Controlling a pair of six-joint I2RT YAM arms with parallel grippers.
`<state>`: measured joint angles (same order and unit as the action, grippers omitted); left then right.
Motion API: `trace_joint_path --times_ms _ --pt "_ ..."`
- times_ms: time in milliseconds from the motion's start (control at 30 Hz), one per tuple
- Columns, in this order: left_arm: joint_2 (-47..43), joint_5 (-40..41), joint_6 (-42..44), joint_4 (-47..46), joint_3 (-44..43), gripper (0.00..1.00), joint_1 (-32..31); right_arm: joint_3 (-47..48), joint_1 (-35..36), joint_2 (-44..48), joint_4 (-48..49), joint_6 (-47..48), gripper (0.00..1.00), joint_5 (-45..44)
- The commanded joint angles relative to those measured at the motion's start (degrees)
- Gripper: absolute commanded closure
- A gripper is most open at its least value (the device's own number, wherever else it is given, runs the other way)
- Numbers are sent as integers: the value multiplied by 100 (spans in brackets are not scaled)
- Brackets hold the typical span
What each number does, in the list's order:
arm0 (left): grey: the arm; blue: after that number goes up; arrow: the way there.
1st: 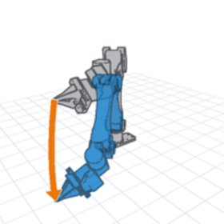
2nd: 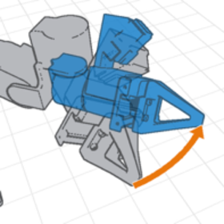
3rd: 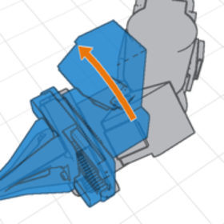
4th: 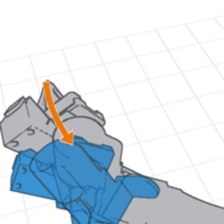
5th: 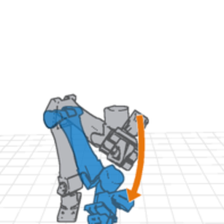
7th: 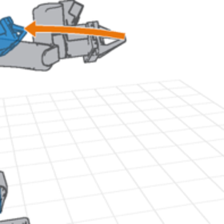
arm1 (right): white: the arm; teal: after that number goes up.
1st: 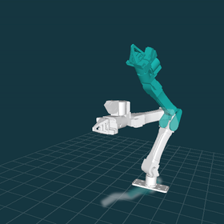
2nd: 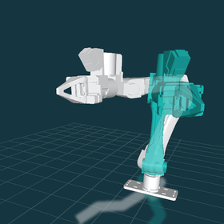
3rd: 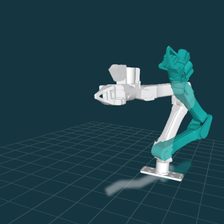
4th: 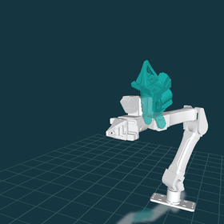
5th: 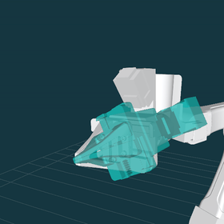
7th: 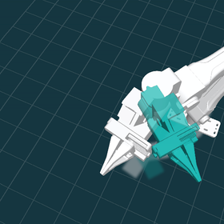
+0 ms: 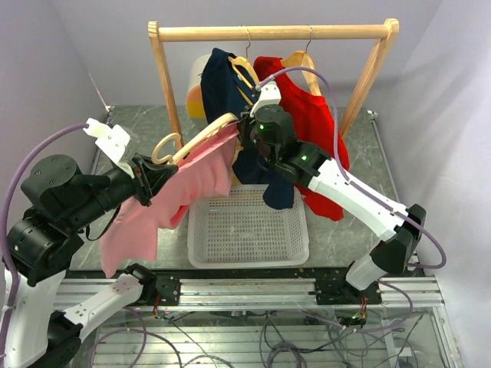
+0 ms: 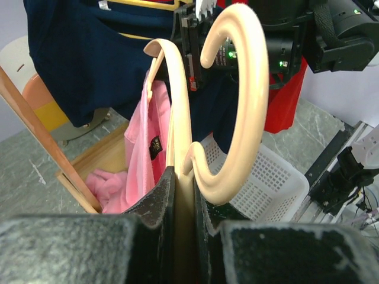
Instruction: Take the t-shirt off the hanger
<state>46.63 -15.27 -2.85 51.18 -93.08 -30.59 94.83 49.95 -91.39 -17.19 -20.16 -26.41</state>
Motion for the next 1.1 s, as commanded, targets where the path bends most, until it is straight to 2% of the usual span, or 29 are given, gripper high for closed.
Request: trace_joint_path --times_ms 0,167,267,467,533,633,733,833,1033,1067 --pt "-644 368 -282 -1227 404 93 -29 -394 -270 217 -165 -34 100 -504" --pt "-774 1332 -578 -2126 1151 93 -28 -303 262 316 -65 247 100 -259" --pt "-629 1647 -713 -2512 1412 93 -26 -157 666 347 -37 401 100 -73" --pt "-157 2011 -966 -3199 1797 81 -32 113 1269 366 -28 531 100 647" --pt "11 2206 -1059 -3386 1928 82 -28 306 1395 323 -184 595 100 950" --pt "180 2460 -1253 -3637 2075 91 -33 711 1622 218 -622 780 100 1234" --pt "299 2736 -1444 -3863 2189 92 -24 964 1822 201 -936 922 100 1548" --pt "338 2760 -1689 -4192 2394 93 -30 672 1886 344 -727 867 100 1573" --pt "614 2376 -1948 -4047 2192 93 -26 -204 1883 592 236 683 100 1656" --pt "596 2322 -2008 -4103 2212 93 -27 -359 1883 621 347 685 96 1616"
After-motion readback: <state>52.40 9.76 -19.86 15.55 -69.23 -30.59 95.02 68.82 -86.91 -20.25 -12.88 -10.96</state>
